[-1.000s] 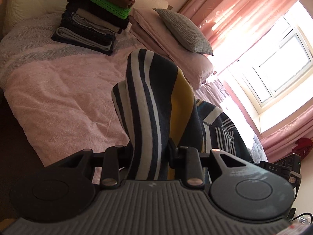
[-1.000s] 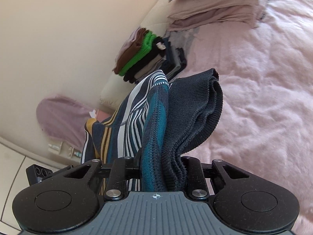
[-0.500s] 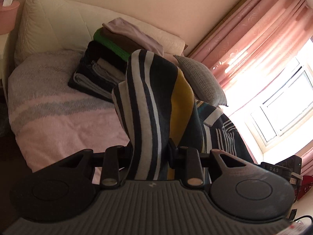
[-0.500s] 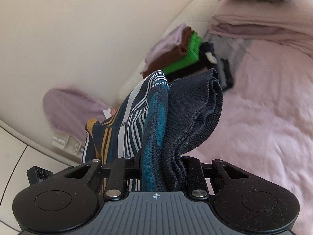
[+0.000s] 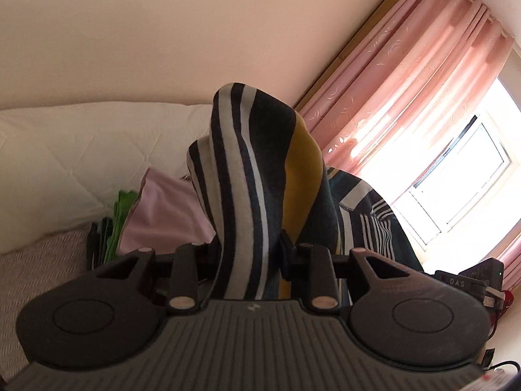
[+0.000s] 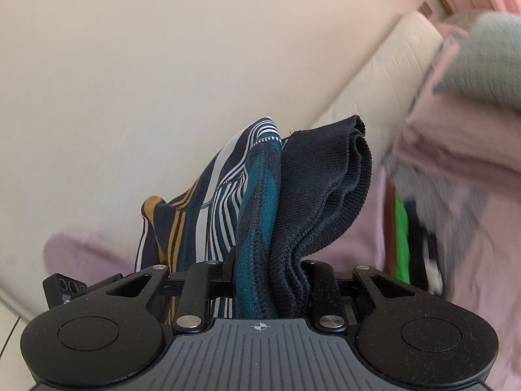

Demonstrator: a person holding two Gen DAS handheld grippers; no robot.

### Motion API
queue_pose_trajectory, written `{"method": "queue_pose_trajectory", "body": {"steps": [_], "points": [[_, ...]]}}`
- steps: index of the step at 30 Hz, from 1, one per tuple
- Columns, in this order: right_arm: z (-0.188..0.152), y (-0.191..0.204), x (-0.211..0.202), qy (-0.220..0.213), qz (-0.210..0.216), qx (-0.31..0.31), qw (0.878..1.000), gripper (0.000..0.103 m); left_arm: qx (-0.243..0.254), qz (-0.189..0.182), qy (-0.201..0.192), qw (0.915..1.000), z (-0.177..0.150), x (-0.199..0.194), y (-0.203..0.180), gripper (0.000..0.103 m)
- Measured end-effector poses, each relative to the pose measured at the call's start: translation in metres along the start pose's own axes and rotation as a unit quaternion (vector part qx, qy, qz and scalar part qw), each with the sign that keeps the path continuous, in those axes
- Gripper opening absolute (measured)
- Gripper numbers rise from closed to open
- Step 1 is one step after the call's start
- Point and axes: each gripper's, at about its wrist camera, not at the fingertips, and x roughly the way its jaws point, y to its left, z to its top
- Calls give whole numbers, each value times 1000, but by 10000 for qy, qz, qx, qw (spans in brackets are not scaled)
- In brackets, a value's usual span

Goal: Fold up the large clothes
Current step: 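Lift the bundle with both grippers and carry it toward the clothes stack, then lower the bundle onto the top of the clothes stack with both grippers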

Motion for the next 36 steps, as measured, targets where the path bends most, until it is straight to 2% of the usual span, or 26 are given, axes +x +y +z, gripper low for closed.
{"method": "queue_pose_trajectory", "body": {"steps": [5,9,15,19,23,24,28,30,31,33,34,36], "points": [[54,-8,54,-80,-112,234,9996,21,11,-165,83,9998,64,52,23,25],[69,-31,95,81,-277,431,9987,21,-154,-82,289,9994,81,96,51,25],[82,-79,149,487,-491,654,9955,21,-607,-30,663,9960,73,149,100,25],[64,-102,167,661,-627,721,9932,22,-775,50,853,9933,63,180,127,26],[46,-119,179,619,-1097,470,9909,33,-954,79,839,9919,50,199,155,28],[41,-121,181,540,-1144,396,9912,40,-961,66,790,9922,45,200,159,29],[28,-118,179,230,-1208,-47,9924,47,-1092,-68,468,9929,29,199,180,37],[27,-108,176,139,-1608,-328,9863,59,-1059,-15,380,9936,26,193,181,42],[26,-100,171,54,-1924,-533,9798,61,-1010,48,349,9943,26,189,181,46],[22,-80,159,-248,-2651,-1060,9581,64,-815,231,242,9961,29,176,176,48],[16,-68,150,-463,-2900,-1330,9466,64,-673,410,131,9968,31,165,169,45],[0,-47,132,-837,-2991,-1688,9354,64,-284,866,-123,9958,33,142,150,41]]}}
